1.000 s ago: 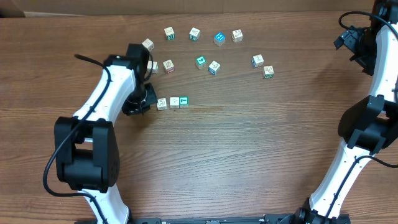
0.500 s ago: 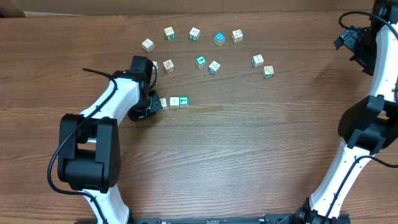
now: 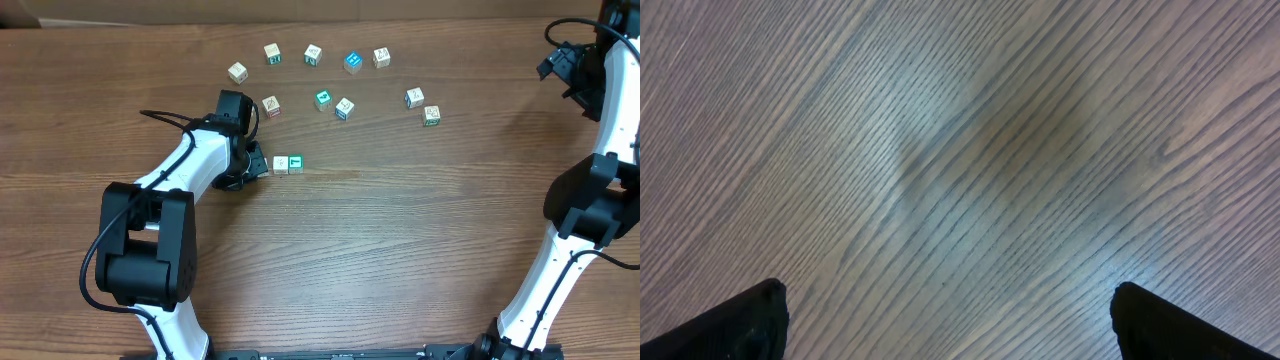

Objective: Form a horizontal line

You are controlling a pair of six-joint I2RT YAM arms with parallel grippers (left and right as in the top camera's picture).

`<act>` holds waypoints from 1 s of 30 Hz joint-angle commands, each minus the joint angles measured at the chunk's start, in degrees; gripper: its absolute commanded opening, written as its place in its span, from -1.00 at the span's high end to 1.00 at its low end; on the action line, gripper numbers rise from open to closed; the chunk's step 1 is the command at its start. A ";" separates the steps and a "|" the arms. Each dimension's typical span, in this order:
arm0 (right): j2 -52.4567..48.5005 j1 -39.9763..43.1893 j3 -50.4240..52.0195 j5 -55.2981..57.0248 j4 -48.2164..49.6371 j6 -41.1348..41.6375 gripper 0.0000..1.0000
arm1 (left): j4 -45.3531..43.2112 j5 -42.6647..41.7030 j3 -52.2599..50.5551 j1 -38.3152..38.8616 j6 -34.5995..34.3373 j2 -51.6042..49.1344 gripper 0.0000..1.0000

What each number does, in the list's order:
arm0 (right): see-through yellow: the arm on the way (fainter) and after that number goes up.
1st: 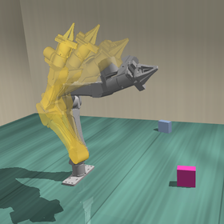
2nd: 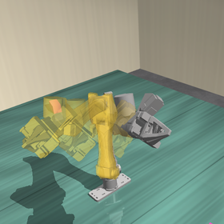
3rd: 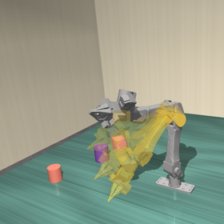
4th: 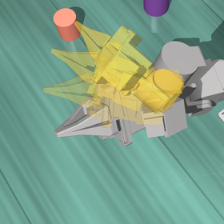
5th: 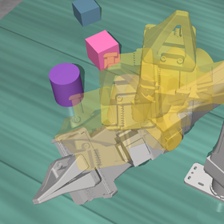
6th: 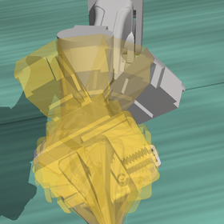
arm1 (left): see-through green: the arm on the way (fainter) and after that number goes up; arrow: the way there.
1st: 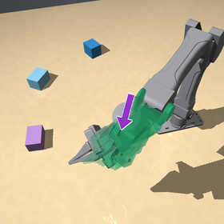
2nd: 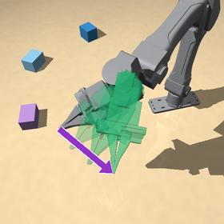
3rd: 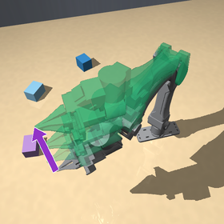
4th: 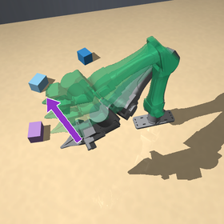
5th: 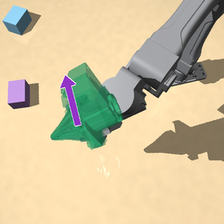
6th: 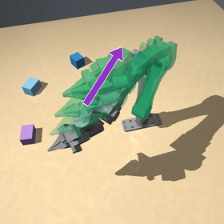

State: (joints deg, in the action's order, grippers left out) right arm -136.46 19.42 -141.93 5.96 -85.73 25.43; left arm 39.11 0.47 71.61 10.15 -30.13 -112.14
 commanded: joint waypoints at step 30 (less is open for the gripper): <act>0.96 0.20 0.17 0.13 0.13 -0.20 -1.00 | -0.66 0.98 -1.11 0.79 -1.18 -0.04 0.91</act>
State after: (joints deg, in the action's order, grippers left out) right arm -136.46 19.42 -141.93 6.00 -85.71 25.43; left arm 37.52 2.13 71.26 10.48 -30.13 -112.14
